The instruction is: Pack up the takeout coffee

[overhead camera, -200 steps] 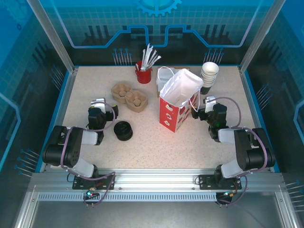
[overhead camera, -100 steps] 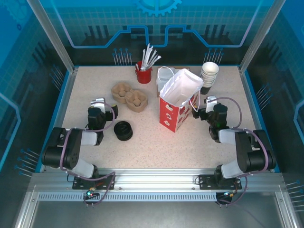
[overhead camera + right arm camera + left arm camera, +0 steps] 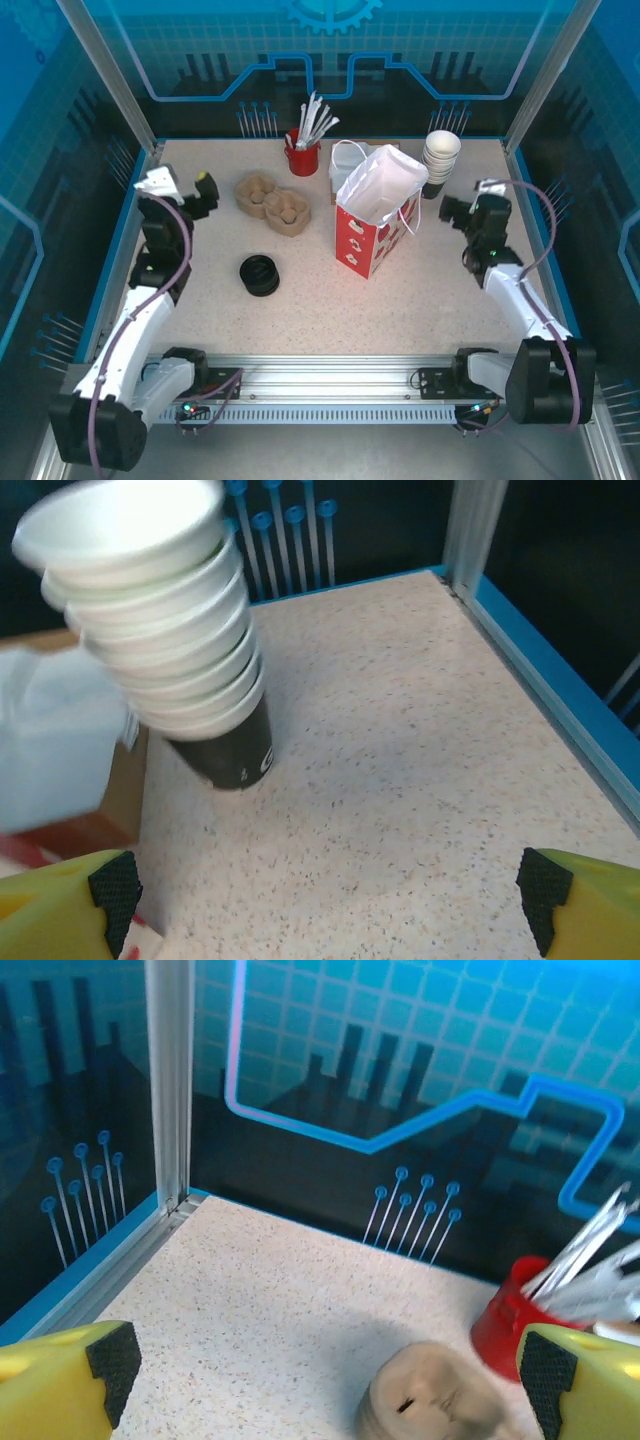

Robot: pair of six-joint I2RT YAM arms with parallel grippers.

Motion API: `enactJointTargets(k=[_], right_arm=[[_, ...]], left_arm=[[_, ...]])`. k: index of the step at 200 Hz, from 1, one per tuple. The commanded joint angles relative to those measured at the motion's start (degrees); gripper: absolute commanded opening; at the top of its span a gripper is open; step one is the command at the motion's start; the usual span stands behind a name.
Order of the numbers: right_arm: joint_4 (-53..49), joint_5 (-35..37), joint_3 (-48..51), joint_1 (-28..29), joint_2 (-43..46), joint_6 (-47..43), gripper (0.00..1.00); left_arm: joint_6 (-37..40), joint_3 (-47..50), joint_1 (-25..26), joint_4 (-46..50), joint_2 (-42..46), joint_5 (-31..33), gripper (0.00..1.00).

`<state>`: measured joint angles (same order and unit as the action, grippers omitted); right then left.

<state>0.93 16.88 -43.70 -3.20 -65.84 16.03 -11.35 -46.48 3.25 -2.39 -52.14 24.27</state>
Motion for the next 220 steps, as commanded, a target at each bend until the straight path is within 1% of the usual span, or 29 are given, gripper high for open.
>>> enactJointTargets(k=[1, 12, 32, 55, 70, 82, 104, 123, 152, 163, 198, 208, 220], right_arm=[[-20.25, -1.14, -11.74, -1.74, -1.39, 11.66, 1.0], [-24.06, -3.91, -17.67, -1.72, -3.84, 12.15, 1.0], [-30.3, -6.82, -28.23, -1.14, -9.59, 13.41, 1.0], [-36.06, -6.75, -39.63, -0.53, -16.7, 13.94, 1.0], [-38.64, -6.23, -45.5, -0.22, -21.47, 14.08, 0.97], [-41.52, -6.24, -50.6, -0.12, -26.01, 14.2, 0.93], [-45.25, -5.87, -58.52, -0.12, -32.86, 14.27, 0.88], [-48.03, -5.14, -64.25, -0.17, -38.11, 14.2, 0.86], [-49.92, -6.48, -70.52, -0.17, -43.9, 13.68, 0.78], [-50.18, -7.23, -72.29, -0.21, -45.45, 13.44, 0.74], [-52.74, -8.15, -78.04, -0.2, -50.52, 13.0, 0.65], [-53.12, -8.48, -79.16, -0.22, -51.49, 12.72, 0.61], [-53.14, -8.81, -80.03, -0.18, -52.27, 12.45, 0.57]], left_arm=[[-7.06, -8.03, 0.27, 21.23, 0.46, 3.29, 0.99], [-8.23, -11.59, 0.27, 25.52, -0.01, 1.6, 0.99], [-9.52, -16.99, 0.27, 32.49, -1.69, -1.48, 0.99], [-9.6, -21.19, 0.27, 38.7, -3.63, -4.23, 0.99], [-9.24, -22.54, 0.27, 41.11, -4.13, -6.4, 0.99], [-8.72, -23.13, 0.27, 42.45, -4.2, -7.82, 0.99], [-7.76, -23.27, 0.27, 43.79, -3.81, -8.88, 0.99], [-7.18, -23.33, 0.27, 44.62, -3.58, -9.3, 0.99], [-7.0, -23.19, 0.28, 45.28, -3.52, -9.53, 0.99], [-7.03, -23.13, 0.27, 45.45, -3.5, -9.57, 0.99], [-7.19, -22.98, 0.27, 45.64, -3.33, -10.1, 0.99], [-7.28, -22.8, 0.27, 45.64, -3.32, -10.12, 0.99], [-7.42, -22.76, 0.27, 45.64, -3.33, -10.38, 0.99]])
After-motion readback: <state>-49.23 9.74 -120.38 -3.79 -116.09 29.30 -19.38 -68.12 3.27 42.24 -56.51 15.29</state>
